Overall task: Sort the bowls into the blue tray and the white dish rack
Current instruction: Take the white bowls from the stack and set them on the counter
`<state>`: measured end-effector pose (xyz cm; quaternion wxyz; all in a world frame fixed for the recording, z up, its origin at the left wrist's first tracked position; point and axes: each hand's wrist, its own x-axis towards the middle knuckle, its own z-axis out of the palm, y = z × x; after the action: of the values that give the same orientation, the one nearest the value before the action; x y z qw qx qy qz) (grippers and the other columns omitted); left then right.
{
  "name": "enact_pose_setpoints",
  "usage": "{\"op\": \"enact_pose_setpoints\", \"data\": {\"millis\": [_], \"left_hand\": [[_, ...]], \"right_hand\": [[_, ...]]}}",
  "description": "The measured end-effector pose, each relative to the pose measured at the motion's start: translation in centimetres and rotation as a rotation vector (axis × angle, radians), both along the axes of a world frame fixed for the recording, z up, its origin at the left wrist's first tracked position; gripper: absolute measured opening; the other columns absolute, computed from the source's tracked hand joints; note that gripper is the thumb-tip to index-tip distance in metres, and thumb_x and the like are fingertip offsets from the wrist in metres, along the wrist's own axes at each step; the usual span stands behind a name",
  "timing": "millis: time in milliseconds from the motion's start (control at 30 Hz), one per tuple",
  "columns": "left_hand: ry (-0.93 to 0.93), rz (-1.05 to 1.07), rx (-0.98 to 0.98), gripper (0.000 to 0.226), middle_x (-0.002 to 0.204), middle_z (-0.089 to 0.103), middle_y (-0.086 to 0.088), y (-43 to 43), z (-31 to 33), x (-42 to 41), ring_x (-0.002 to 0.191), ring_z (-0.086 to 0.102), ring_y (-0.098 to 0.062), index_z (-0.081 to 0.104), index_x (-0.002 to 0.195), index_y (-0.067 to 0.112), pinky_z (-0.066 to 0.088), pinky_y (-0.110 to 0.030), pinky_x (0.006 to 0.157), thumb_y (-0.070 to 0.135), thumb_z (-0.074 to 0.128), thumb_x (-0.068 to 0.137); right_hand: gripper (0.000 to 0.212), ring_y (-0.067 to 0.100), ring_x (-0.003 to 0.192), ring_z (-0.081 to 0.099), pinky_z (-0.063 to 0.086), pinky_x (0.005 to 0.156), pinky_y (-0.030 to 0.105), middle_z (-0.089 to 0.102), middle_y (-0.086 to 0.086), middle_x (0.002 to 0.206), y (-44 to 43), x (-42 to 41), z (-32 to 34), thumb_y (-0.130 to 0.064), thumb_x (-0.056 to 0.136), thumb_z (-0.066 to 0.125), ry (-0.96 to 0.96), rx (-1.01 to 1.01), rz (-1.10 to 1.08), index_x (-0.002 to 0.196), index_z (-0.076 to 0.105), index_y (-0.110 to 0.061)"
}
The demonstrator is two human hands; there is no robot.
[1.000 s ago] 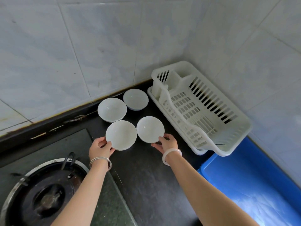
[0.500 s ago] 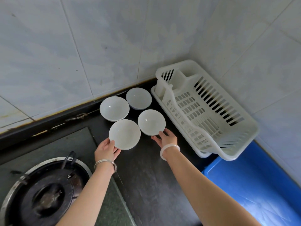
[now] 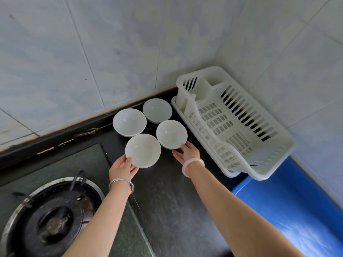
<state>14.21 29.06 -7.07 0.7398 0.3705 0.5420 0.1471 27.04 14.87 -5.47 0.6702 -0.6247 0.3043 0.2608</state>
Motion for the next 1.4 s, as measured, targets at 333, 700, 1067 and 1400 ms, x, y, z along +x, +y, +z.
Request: {"op": "enact_pose_setpoints", "data": {"millis": [333, 700, 1067, 1400], "left_hand": [[0.055, -0.102, 0.252, 0.031, 0.12, 0.062, -0.009, -0.9, 0.9, -0.3, 0.105, 0.059, -0.023, 0.06, 0.118, 0.008, 0.049, -0.037, 0.093, 0.005, 0.053, 0.088], [0.312, -0.547, 0.617, 0.048, 0.135, 0.053, -0.014, -5.8, 4.6, -3.5, 0.127, 0.047, -0.027, 0.039, 0.139, 0.015, 0.034, -0.039, 0.105, 0.021, 0.049, 0.092], [0.058, -1.028, 0.649, 0.035, 0.128, 0.06, -0.003, -22.4, 5.7, -8.1, 0.115, 0.057, -0.015, 0.056, 0.126, 0.012, 0.038, -0.018, 0.094, 0.013, 0.052, 0.091], [0.124, -1.531, 0.899, 0.046, 0.136, 0.051, 0.003, -31.9, 2.4, -12.2, 0.123, 0.05, -0.017, 0.039, 0.137, 0.027, 0.043, -0.034, 0.1, 0.029, 0.049, 0.092]], "right_hand": [[0.049, 0.026, 0.099, 0.064, 0.053, 0.077, 0.035, 0.05, 0.009, 0.137, -0.8, -0.6, 1.8, -0.022, 0.093, 0.053, 0.044, 0.028, 0.167, 0.14, 0.038, -0.022], [0.027, 0.014, 0.099, 0.061, 0.049, 0.093, 0.034, 0.059, 0.002, 0.125, -11.0, -6.2, 6.2, -0.025, 0.098, 0.039, -0.393, -0.235, 0.476, 0.121, 0.053, -0.024], [0.022, 0.024, 0.096, 0.063, 0.046, 0.08, 0.031, 0.069, 0.002, 0.106, -31.6, -18.6, 6.4, -0.027, 0.093, 0.046, -0.354, -0.934, 0.533, 0.108, 0.062, -0.026], [0.032, 0.028, 0.096, 0.06, 0.041, 0.07, 0.029, 0.062, 0.006, 0.11, -35.6, -23.2, 4.4, -0.035, 0.086, 0.059, -0.206, -1.176, 0.72, 0.112, 0.052, -0.016]]}}
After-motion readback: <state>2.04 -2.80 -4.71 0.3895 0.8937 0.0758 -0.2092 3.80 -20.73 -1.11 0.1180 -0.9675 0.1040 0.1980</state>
